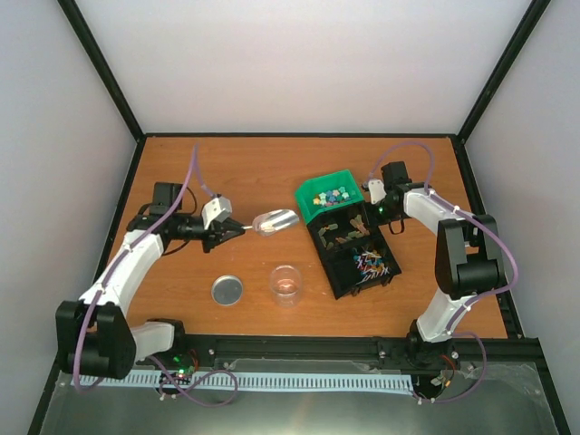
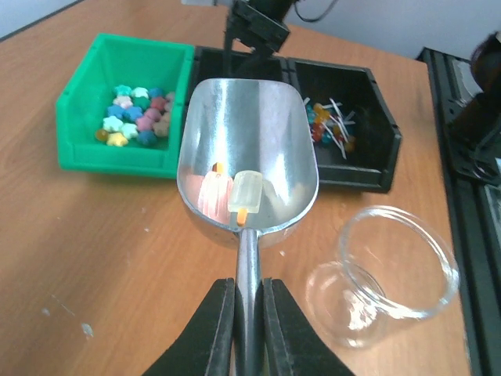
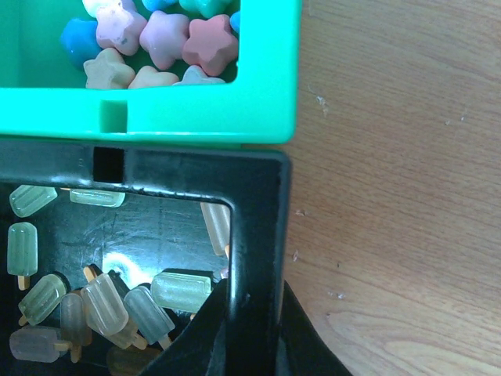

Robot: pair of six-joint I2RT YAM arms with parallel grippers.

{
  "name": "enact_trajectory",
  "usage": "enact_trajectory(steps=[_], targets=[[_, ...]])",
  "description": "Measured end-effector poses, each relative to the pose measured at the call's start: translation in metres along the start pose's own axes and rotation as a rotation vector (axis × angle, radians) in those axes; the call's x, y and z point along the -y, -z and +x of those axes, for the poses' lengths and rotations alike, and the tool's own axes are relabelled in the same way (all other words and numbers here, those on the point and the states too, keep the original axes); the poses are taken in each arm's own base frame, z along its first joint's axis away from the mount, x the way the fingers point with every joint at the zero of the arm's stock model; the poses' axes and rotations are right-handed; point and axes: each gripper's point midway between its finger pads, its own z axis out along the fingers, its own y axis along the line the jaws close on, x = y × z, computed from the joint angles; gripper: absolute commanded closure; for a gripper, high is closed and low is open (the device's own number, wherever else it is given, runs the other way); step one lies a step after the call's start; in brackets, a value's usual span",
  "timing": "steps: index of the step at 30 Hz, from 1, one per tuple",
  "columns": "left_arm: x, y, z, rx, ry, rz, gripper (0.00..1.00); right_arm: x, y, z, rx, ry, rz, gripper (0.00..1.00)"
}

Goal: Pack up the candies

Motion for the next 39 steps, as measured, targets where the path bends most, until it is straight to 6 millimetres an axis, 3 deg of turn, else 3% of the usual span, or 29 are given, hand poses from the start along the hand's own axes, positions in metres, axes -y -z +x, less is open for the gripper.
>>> enact_trajectory(steps=[9,15,28,39], targets=[[0.055,0.035,0.015,-0.077,-0.1,0.027,0.99,0.0,0.0,0.0,-0.001,0.0,-0.001,0.97],[0.083,0.046,0.027,-0.136,-0.141,0.052,0.99,-0.001,0.0,0.0,0.0,0.0,-0.003,0.97],[0.107,0.067,0.033,-0.284,-0.205,0.096,0.99,-0.002,0.0,-0.002,0.008,-0.001,-0.011,0.97],[0.105,0.072,0.038,-0.413,-0.189,0.154,0.99,-0.002,-0.003,-0.001,0.021,-0.037,-0.016,0.97]])
